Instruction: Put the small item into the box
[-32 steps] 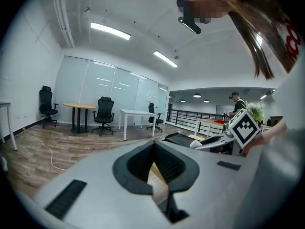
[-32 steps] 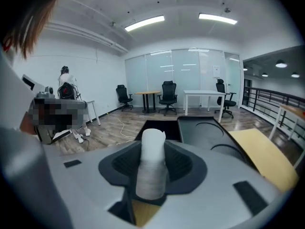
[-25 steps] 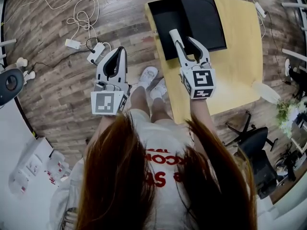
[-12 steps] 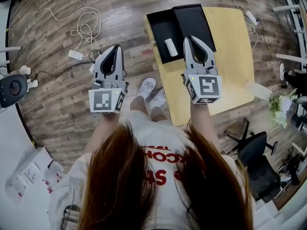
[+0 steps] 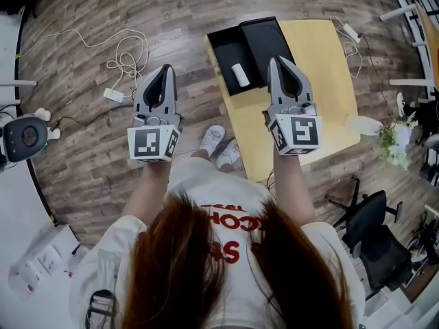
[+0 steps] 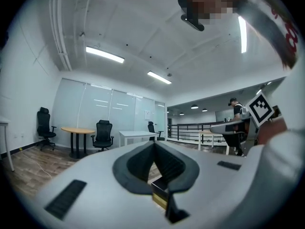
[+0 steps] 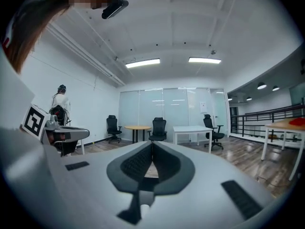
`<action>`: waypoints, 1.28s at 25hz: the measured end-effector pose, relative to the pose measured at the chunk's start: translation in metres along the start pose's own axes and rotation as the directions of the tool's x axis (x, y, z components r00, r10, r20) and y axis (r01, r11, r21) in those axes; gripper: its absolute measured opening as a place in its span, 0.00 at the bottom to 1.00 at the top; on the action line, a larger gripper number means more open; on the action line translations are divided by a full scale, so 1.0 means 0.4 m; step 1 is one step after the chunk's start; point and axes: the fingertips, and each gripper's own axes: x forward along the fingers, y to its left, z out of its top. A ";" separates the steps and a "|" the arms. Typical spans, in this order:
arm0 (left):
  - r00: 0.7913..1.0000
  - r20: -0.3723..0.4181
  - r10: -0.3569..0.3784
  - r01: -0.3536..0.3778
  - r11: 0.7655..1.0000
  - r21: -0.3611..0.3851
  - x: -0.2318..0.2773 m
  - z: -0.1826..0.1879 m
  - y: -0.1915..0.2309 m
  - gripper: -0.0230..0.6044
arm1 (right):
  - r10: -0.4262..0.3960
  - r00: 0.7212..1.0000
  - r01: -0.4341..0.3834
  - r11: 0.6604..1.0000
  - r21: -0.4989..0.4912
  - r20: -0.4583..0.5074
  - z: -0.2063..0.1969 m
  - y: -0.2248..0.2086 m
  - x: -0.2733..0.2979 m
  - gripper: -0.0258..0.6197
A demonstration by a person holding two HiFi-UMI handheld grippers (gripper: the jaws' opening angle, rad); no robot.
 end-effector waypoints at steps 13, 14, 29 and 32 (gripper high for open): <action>0.964 0.040 -0.263 0.264 0.965 -0.007 0.139 0.052 -0.221 0.05 | -0.295 0.956 0.294 0.955 0.040 0.013 0.000 -0.172 -0.231 0.05; 0.956 0.047 -0.291 0.292 0.956 -0.006 0.149 0.055 -0.246 0.05 | -0.324 0.946 0.323 0.946 0.041 0.016 0.001 -0.187 -0.256 0.05; 0.865 0.081 -0.494 0.496 0.868 -0.004 0.201 0.086 -0.493 0.05 | -0.491 0.871 0.490 0.871 0.041 0.029 0.015 -0.279 -0.456 0.05; 0.860 0.083 -0.503 0.505 0.863 -0.002 0.201 0.087 -0.502 0.05 | -0.494 0.869 0.492 0.869 0.042 0.032 0.016 -0.278 -0.462 0.05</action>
